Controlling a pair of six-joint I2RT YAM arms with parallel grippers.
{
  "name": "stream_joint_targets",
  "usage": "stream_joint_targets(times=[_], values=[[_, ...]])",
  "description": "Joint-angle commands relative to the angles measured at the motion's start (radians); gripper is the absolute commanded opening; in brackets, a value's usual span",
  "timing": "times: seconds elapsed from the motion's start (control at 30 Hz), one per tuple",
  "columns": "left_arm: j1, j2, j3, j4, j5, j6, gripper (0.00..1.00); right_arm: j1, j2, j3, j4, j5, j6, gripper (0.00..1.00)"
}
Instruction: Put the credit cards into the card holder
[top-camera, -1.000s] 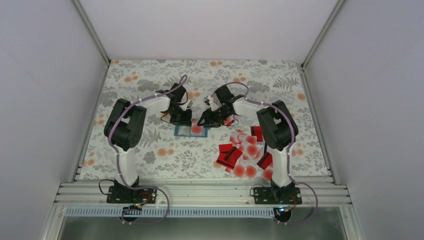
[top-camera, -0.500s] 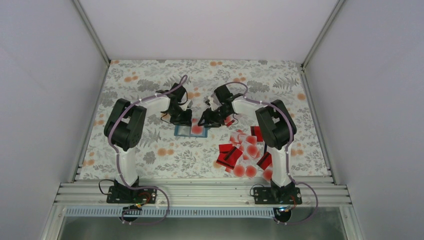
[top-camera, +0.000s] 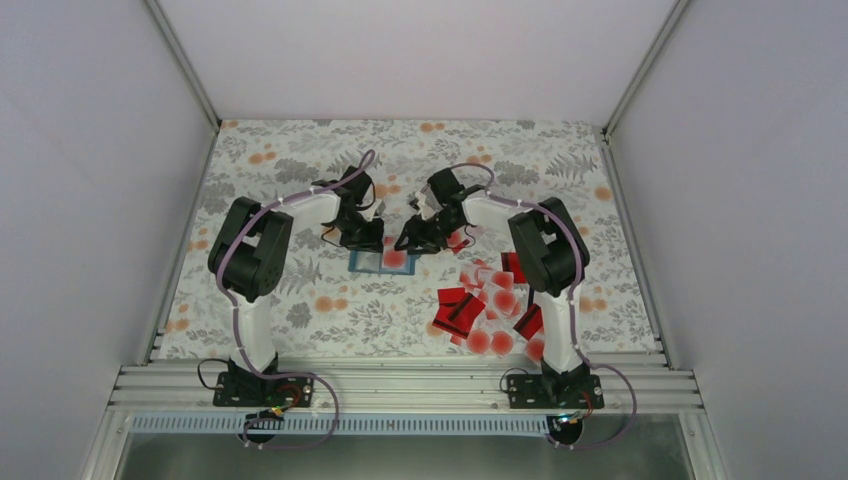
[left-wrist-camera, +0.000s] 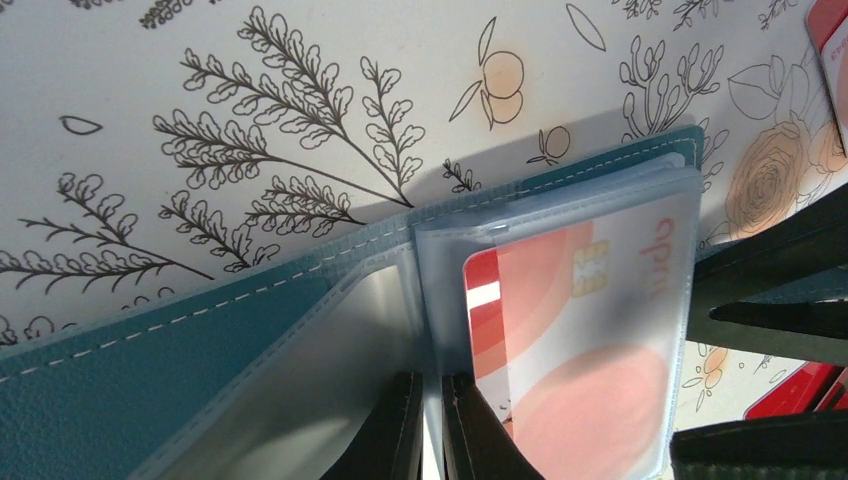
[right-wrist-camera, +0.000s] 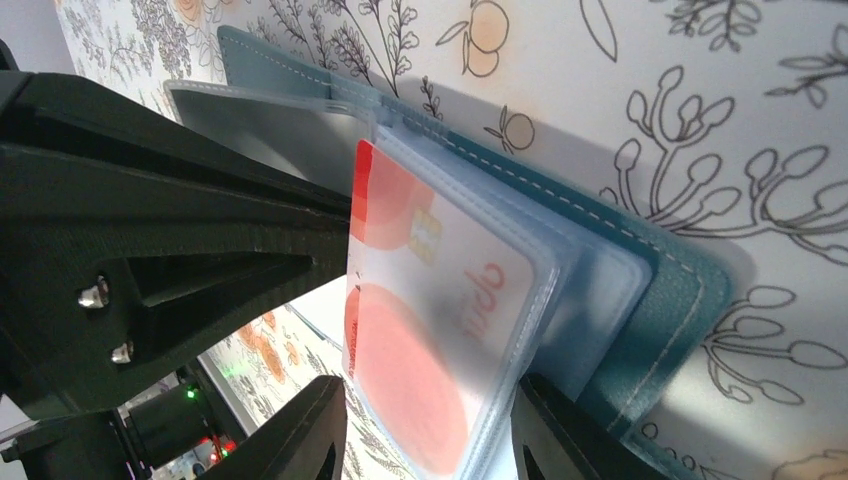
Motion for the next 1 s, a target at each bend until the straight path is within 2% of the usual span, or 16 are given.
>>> stream_joint_targets(times=[0.0, 0.97], values=[[-0.018, 0.049, -0.026, 0.009, -0.006, 0.012, 0.08, 0.011, 0.036, 0.035, -0.010, 0.000, -0.014, 0.42], [-0.021, 0.010, -0.006, -0.026, -0.041, 0.006, 0.08, 0.058, -0.025, 0.142, -0.173, 0.096, -0.058, 0.37]])
